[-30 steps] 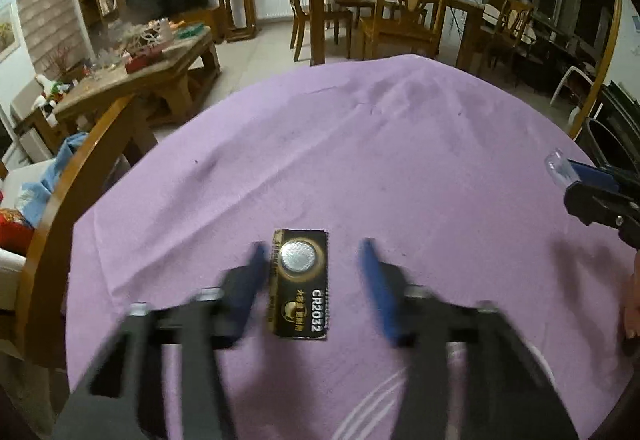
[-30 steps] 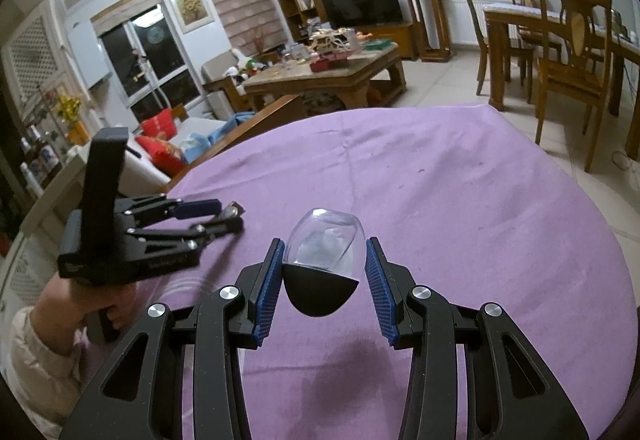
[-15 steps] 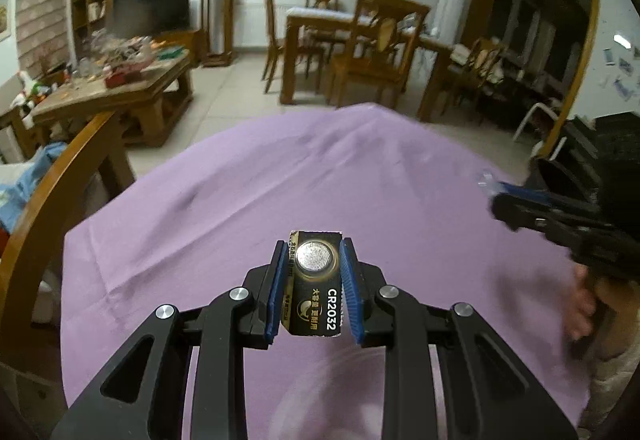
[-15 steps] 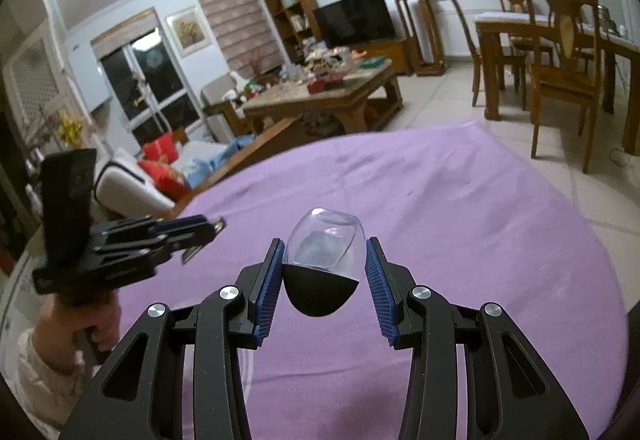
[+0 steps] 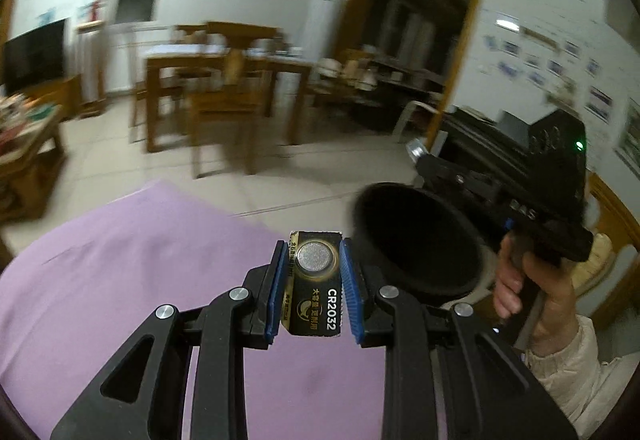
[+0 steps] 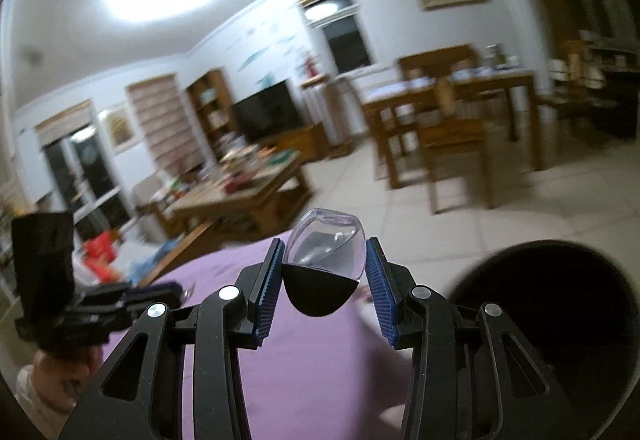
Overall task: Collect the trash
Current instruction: 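Carry the battery card and domed object over the black bin, then open both tools to drop the items into the bin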
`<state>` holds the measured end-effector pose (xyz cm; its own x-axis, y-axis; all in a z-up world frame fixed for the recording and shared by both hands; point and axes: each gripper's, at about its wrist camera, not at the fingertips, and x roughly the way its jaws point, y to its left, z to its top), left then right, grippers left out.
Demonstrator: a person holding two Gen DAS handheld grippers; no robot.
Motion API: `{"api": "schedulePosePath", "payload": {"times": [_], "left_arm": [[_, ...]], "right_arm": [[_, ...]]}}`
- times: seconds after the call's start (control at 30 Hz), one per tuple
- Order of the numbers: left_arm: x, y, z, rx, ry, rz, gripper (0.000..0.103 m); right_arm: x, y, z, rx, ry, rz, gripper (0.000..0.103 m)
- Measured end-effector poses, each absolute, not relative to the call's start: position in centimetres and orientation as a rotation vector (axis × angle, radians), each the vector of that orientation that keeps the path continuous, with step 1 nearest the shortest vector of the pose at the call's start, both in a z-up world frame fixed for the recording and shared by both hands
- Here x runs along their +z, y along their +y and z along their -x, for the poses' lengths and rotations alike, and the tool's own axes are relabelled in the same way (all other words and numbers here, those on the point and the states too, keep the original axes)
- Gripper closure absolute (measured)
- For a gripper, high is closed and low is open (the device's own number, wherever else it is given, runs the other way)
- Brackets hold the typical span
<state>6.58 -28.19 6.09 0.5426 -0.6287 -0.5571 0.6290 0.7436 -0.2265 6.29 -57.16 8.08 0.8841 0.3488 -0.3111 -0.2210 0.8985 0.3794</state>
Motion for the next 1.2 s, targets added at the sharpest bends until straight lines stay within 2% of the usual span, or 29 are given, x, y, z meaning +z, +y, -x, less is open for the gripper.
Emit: {"api": "schedulePosePath", "payload": {"times": [0.23, 0.43, 0.87, 0.9, 0.93, 0.97, 1.0, 1.03, 1.2], "left_arm": [[3.9, -40.6, -6.6, -0.930, 0.676, -0.029, 0.077], [1.2, -46.6, -6.2, -0.998, 0.711, -0.078, 0.077], [-1.5, -49.5, -6.3, -1.002, 0.757, -0.156, 0.075], [-1.1, -49.8, -6.3, -1.001, 0.749, -0.163, 0.074], [-1.1, -50.0, -6.1, -1.004, 0.743, -0.177, 0.066], [-1.1, -50.2, -6.1, -1.002, 0.742, -0.188, 0.055], [-1.1, -50.2, -5.9, -0.991, 0.735, -0.198, 0.022], [-1.1, -50.0, -5.7, -0.979, 0.718, -0.199, 0.004], [-0.3, -49.2, -5.3, -0.963, 0.663, -0.203, 0.005]], "right_arm": [[6.5, -67.3, -3.5, 0.117, 0.365, -0.393, 0.062], [3.4, -71.7, -3.5, 0.059, 0.397, -0.426, 0.062], [-0.3, -72.9, -5.6, 0.067, 0.435, -0.449, 0.061], [-0.4, -72.9, -5.6, 0.064, 0.431, -0.450, 0.052], [-0.5, -72.9, -5.6, 0.057, 0.423, -0.458, 0.029], [-0.6, -73.0, -5.5, 0.046, 0.410, -0.468, 0.019], [-0.5, -73.0, -5.3, 0.042, 0.394, -0.473, 0.006], [-0.3, -73.0, -5.0, 0.036, 0.373, -0.471, 0.005], [-0.7, -73.0, -5.1, 0.018, 0.382, -0.450, 0.005]]}}
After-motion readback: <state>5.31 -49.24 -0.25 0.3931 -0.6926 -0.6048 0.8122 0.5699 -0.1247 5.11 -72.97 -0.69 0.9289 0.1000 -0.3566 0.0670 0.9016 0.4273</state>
